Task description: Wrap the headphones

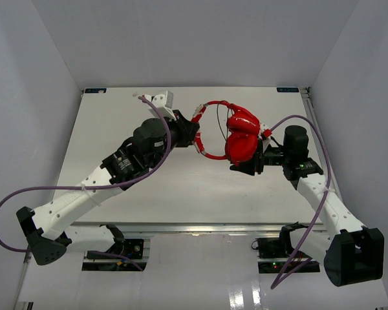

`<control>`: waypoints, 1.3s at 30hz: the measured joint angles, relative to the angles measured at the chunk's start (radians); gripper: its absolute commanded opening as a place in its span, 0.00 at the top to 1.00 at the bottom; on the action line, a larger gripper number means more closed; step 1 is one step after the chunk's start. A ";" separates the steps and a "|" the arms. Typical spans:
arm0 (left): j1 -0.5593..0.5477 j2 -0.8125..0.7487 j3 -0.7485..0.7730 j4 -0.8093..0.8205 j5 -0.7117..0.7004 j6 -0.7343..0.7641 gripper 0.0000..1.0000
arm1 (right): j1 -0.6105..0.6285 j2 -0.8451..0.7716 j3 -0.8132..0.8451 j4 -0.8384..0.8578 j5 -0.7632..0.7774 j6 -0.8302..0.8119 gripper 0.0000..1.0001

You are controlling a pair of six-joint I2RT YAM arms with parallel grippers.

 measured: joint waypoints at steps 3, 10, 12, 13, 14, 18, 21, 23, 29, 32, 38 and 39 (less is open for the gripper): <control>0.000 0.000 -0.006 0.003 -0.012 -0.007 1.00 | 0.000 -0.011 0.000 -0.021 0.017 -0.013 0.61; 0.000 0.000 -0.018 0.010 -0.048 -0.011 1.00 | 0.000 -0.046 -0.004 -0.079 0.074 -0.054 0.62; 0.000 -0.001 -0.028 0.016 -0.059 -0.015 1.00 | 0.000 -0.057 -0.009 -0.088 0.089 -0.063 0.63; 0.000 -0.001 -0.033 0.017 -0.064 -0.020 1.00 | 0.000 -0.063 -0.012 -0.093 0.096 -0.067 0.63; 0.000 -0.002 -0.039 0.018 -0.070 -0.025 1.00 | 0.000 -0.068 -0.016 -0.098 0.103 -0.070 0.66; 0.000 -0.007 -0.068 0.038 -0.087 -0.052 1.00 | 0.000 -0.086 -0.029 -0.105 0.124 -0.071 0.90; 0.000 -0.020 -0.096 0.054 -0.096 -0.077 1.00 | 0.000 -0.098 -0.039 -0.108 0.135 -0.066 0.92; 0.000 -0.032 -0.119 0.067 -0.103 -0.099 1.00 | -0.001 -0.101 -0.045 -0.107 0.140 -0.062 0.92; 0.000 -0.093 -0.213 0.106 -0.115 -0.157 1.00 | -0.025 -0.108 -0.078 -0.063 0.152 -0.004 0.92; 0.000 -0.120 -0.252 0.122 -0.127 -0.188 1.00 | -0.047 -0.110 -0.102 -0.029 0.151 0.040 0.92; 0.000 -0.149 -0.337 0.181 -0.180 -0.258 1.00 | -0.060 -0.143 -0.128 0.005 0.147 0.064 0.92; 0.000 -0.141 -0.338 0.182 -0.190 -0.263 1.00 | -0.060 -0.150 -0.128 0.001 0.148 0.054 0.92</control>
